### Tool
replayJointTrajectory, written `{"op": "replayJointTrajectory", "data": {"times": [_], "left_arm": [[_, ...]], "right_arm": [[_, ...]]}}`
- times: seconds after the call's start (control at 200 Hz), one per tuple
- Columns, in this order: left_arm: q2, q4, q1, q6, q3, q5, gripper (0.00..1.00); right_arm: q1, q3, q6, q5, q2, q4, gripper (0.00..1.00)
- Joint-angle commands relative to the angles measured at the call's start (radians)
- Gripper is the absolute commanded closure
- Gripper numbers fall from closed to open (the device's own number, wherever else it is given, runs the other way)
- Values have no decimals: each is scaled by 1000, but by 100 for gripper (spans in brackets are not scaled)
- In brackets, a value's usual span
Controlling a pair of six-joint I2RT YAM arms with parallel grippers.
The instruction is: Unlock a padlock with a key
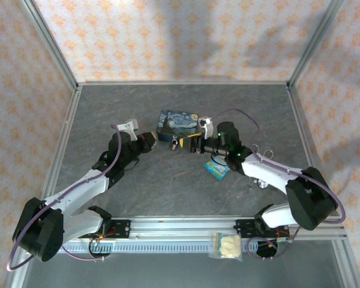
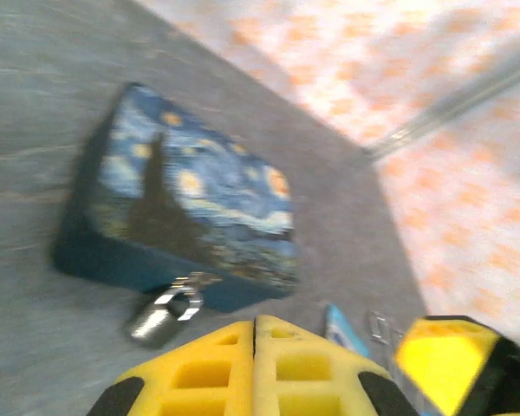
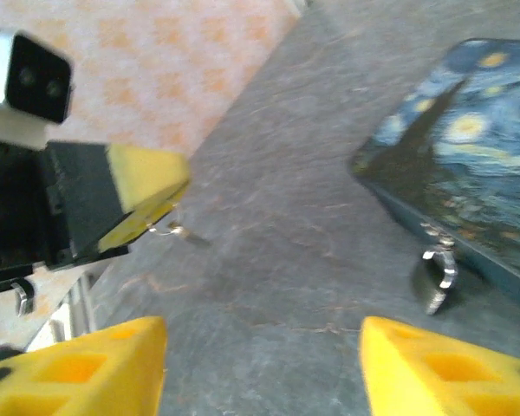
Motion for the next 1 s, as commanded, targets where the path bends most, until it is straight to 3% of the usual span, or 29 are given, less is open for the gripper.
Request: {"op": "replayJointTrajectory", "data": {"times": [0.0,0.13,0.24,0.536,0.796,0.996], "left_arm": [[23,228,-28,-33,15,117,100],[50,328,-37,-35,11,208,100],[81,303,-39,-28,44,275,100],[124,243,-51,-11,104,337,100],[127,205,-54,4,126,328,100],[141,198,-63,2,145,351,100]], "right_arm": [[7,44,-15,-72,0,66,49],[29,75,-32,-84,27,55,54],[56,121,-104,-34,38,-30,54],[80,213,-204,-4,105,-162,58],[91,228,-236,4,124,-213,60],[91,233,-232,31,130,-194,74]]}}
